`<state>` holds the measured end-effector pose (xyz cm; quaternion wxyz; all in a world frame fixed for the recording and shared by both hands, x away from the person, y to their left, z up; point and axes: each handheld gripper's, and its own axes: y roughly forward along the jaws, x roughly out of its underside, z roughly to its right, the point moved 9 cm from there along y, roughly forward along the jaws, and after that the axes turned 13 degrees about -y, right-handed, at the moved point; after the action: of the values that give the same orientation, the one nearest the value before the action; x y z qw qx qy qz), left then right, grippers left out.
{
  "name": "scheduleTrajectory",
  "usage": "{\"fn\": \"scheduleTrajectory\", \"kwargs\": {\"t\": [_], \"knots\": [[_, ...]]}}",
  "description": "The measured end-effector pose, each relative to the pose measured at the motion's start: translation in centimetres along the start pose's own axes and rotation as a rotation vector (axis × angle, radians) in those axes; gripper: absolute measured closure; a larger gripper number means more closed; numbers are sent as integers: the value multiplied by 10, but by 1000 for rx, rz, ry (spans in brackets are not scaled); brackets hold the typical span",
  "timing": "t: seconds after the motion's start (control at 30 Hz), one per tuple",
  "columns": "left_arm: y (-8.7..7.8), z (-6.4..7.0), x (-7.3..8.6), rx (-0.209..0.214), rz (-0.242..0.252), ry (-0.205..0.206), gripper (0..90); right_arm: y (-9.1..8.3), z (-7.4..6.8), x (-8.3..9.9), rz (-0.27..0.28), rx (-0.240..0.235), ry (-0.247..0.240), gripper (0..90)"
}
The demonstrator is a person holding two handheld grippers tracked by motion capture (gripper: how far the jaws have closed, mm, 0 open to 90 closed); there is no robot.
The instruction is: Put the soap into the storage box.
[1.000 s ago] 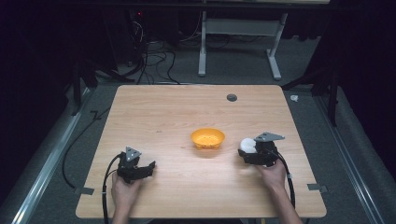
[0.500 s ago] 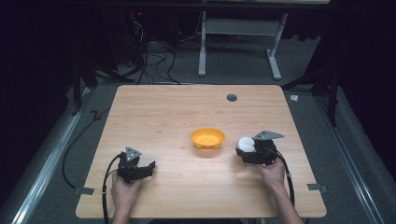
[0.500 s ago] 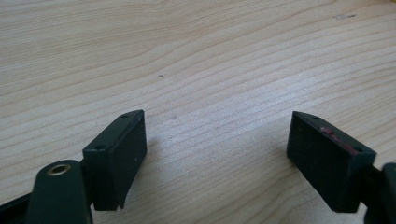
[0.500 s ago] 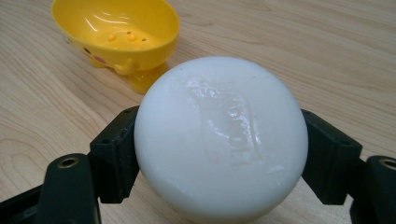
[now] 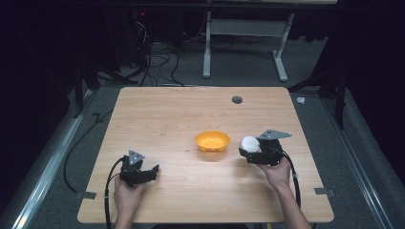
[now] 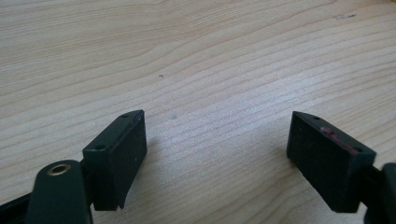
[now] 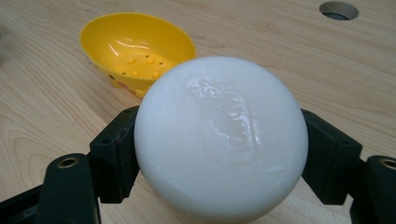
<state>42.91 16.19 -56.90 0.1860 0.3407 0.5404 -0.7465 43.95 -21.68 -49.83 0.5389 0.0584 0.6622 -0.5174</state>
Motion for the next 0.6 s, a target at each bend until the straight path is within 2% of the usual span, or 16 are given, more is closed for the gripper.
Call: {"fn": "scheduleTrajectory", "kwargs": {"t": [0.6], "knots": [[0,0,0,0,1,0,206,5,-8,-29,1,-35,-63,252]]}}
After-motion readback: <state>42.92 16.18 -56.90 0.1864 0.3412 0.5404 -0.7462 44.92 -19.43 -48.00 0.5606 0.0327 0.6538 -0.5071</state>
